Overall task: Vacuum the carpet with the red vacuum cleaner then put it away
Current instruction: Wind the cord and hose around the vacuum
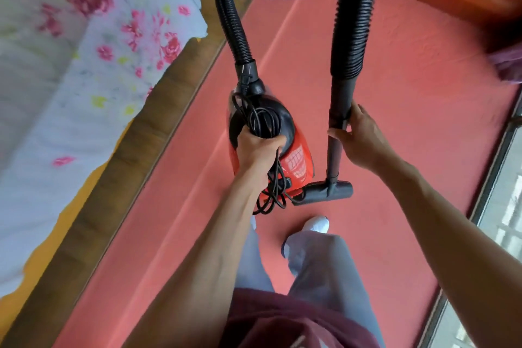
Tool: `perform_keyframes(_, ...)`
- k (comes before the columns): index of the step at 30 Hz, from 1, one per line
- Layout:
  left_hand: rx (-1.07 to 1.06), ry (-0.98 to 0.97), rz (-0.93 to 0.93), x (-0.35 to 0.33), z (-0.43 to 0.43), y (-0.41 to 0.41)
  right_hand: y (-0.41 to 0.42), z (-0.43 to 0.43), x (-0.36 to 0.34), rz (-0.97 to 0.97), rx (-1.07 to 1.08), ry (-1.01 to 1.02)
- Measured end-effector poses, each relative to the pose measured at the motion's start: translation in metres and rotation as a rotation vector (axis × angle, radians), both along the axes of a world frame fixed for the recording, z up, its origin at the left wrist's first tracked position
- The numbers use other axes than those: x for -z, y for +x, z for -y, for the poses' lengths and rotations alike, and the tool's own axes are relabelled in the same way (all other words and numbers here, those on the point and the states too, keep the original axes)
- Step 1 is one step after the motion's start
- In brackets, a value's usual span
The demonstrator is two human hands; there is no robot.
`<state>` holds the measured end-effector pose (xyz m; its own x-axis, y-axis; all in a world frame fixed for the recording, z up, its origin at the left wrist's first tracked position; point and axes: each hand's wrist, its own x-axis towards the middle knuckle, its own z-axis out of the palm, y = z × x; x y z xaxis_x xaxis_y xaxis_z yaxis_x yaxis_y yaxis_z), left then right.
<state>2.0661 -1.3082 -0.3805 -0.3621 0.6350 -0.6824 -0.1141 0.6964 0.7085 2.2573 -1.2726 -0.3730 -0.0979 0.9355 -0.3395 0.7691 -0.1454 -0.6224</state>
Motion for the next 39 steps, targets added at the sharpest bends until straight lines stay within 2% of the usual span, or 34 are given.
perform_keyframes(6,-0.041,0.04,-0.063,-0.045,0.033,-0.012,-0.02,0.003,-0.05,-0.043,-0.038,0.015)
perform_keyframes(16,-0.352,0.139,-0.194,-0.091,0.119,0.034,0.01,0.037,-0.1,-0.06,-0.407,0.081)
perform_keyframes(24,-0.618,0.182,-0.151,-0.133,0.19,0.078,0.026,0.075,-0.128,0.015,-0.689,0.122)
perform_keyframes(32,-0.928,0.261,-0.047,-0.145,0.25,0.079,-0.023,0.116,-0.154,0.053,-0.933,0.175)
perform_keyframes(39,-1.123,0.249,-0.105,-0.142,0.344,0.054,-0.087,0.191,-0.166,0.031,-1.163,0.209)
